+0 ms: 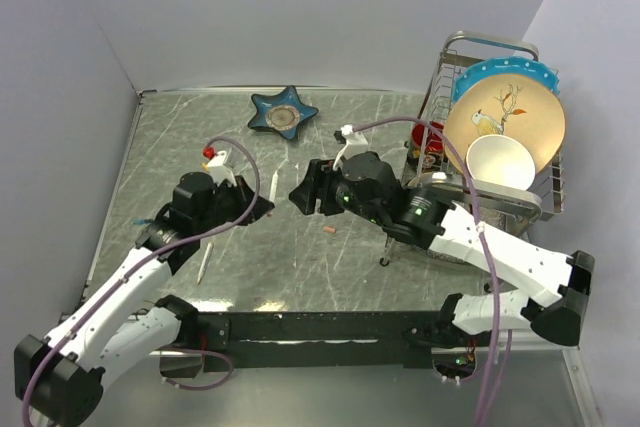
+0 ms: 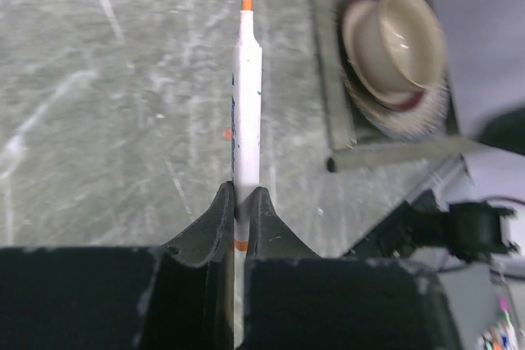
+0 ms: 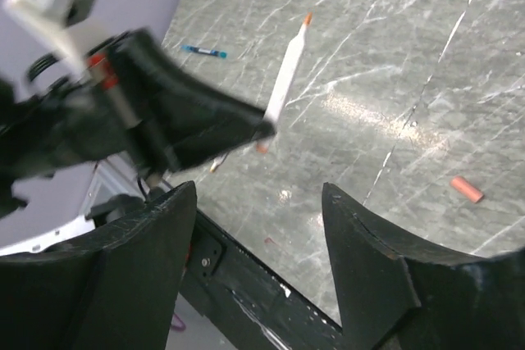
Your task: Insert the pens into the pen caps
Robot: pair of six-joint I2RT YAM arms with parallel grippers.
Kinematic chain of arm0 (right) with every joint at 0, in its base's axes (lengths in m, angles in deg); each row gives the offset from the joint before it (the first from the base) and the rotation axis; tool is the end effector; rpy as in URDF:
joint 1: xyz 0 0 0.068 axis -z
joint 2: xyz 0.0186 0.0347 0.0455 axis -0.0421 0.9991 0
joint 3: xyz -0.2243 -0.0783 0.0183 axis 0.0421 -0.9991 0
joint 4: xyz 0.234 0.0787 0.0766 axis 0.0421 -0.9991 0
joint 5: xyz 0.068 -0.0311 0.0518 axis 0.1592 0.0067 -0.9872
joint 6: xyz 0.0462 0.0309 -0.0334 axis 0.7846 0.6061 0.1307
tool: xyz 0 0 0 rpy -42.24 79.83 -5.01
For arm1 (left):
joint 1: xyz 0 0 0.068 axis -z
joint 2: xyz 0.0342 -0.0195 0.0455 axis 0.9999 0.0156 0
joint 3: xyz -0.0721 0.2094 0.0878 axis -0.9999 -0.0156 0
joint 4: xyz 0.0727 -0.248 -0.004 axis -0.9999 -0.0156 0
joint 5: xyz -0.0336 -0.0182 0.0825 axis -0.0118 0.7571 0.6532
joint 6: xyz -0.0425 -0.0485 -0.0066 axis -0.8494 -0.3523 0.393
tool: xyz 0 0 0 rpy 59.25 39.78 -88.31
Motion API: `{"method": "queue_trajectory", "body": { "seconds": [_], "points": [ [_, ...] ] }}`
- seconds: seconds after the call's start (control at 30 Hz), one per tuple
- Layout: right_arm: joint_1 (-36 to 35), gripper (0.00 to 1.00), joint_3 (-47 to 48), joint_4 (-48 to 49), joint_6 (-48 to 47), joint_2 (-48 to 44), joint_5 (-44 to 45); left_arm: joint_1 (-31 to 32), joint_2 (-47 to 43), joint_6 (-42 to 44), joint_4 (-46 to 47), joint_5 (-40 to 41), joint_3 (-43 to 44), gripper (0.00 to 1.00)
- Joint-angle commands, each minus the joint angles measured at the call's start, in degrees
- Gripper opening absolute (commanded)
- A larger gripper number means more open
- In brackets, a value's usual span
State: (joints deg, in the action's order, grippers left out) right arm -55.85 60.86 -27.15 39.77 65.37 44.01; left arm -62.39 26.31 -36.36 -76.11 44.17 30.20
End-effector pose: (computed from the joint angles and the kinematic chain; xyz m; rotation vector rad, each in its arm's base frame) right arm 0.1641 0.2499 0.3381 -0.2539 2.0665 0.9260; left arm 0.2017 -0.1158 0.2503 0.0218 2.0853 -0.9351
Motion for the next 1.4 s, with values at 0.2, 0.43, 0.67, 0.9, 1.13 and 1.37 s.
{"method": "queue_trajectory", "body": {
  "seconds": [0.2,0.43,0.67,0.9,1.13,1.37],
  "points": [
    [-0.28,0.61,6.75,5.69,4.89,5.70,1.56,0.09,-9.75,-0.50,4.47,-15.92,-3.17,0.01],
    [-0.19,0.59,10.44,4.03,6.56,9.47,2.16,0.09,-10.97,-0.94,6.32,-18.74,-3.35,0.01],
    [-0.45,0.60,8.95,2.71,8.32,9.39,5.15,0.09,-12.82,-0.50,4.56,-15.41,-2.82,0.01],
    [-0.45,0.65,8.25,2.79,8.32,9.39,5.16,0.09,-13.09,-0.07,3.59,-13.73,-2.12,0.01],
    [-0.36,0.55,7.02,5.60,8.32,9.83,1.29,0.09,-12.91,-0.77,4.91,-14.70,-2.03,0.01],
    [-0.54,0.54,6.66,4.73,8.85,10.36,1.46,0.09,-13.62,-1.56,6.49,-15.66,-2.20,0.01]
  ]
}}
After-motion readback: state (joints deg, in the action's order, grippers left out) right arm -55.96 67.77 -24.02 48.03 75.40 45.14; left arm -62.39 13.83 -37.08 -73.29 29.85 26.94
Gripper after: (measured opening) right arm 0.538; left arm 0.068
